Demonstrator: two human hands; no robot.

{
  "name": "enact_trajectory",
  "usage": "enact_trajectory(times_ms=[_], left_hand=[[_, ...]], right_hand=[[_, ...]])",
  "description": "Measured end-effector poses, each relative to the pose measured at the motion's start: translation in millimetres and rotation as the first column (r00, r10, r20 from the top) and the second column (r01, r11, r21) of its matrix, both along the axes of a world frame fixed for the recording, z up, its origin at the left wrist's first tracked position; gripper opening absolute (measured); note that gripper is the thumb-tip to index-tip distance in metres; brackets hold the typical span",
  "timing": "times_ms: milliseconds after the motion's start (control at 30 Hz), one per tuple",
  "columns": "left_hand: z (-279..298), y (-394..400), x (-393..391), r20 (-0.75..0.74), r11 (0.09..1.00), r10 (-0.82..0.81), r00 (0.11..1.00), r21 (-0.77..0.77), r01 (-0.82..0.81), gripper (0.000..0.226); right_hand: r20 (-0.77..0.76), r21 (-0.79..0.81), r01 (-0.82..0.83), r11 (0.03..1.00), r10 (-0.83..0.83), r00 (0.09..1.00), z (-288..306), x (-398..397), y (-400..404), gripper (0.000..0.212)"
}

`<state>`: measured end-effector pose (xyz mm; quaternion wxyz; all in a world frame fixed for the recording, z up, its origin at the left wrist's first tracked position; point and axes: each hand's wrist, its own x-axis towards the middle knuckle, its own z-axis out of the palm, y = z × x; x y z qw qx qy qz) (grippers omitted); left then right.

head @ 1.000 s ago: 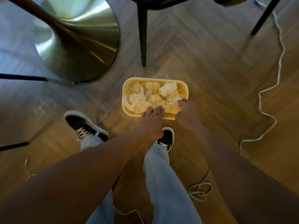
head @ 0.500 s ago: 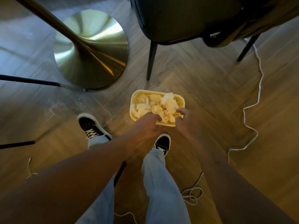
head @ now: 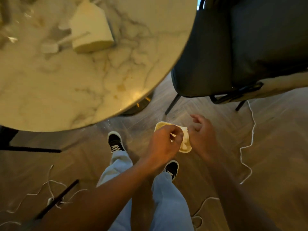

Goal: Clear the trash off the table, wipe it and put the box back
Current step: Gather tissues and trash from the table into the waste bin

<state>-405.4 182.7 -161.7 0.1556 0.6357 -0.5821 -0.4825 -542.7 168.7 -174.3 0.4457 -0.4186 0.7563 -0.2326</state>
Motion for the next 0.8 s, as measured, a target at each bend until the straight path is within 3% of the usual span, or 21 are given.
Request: enact_trajectory(times_ms=[167, 333, 500, 700, 800], left_hand=[[67.9, -3.7, 45.1, -0.073, 0.996, 0.055, 0.996, -0.064, -0.059, 0.011], [100.5, -24.7, 115.5, -0.091, 0.971, 0.195, 0.977, -0.123, -0.206, 0.008], [109.8, -61.8, 191.5, -0.070, 0.945, 0.294, 0.953, -0.130, -0.301, 0.008], [114.1, -119.9, 268.0, 0.018, 0.939, 0.295, 0.955, -0.192, -0.287, 0.010], [117.0, -155.7, 297.9, 0.056, 0.935, 0.286, 0.956, -0.235, -0.266, 0.015]], right_hand=[[0.066, -0.144, 0.053, 0.988, -0.044, 0.997, 79.5, 39.6, -22.6, 0.033], [0.044, -0.249, -0.061, 0.967, 0.074, 0.996, 122.1, 97.3, -70.5, 0.022], [-0.009, -0.226, -0.146, 0.963, 0.148, 0.989, 138.3, 154.3, -128.2, 0.027], [-0.153, -0.116, -0.203, 0.972, 0.184, 0.971, 120.2, 208.3, -183.6, 0.035], [-0.235, -0.052, -0.175, 0.983, 0.158, 0.959, 112.1, 230.4, -203.2, 0.060]])
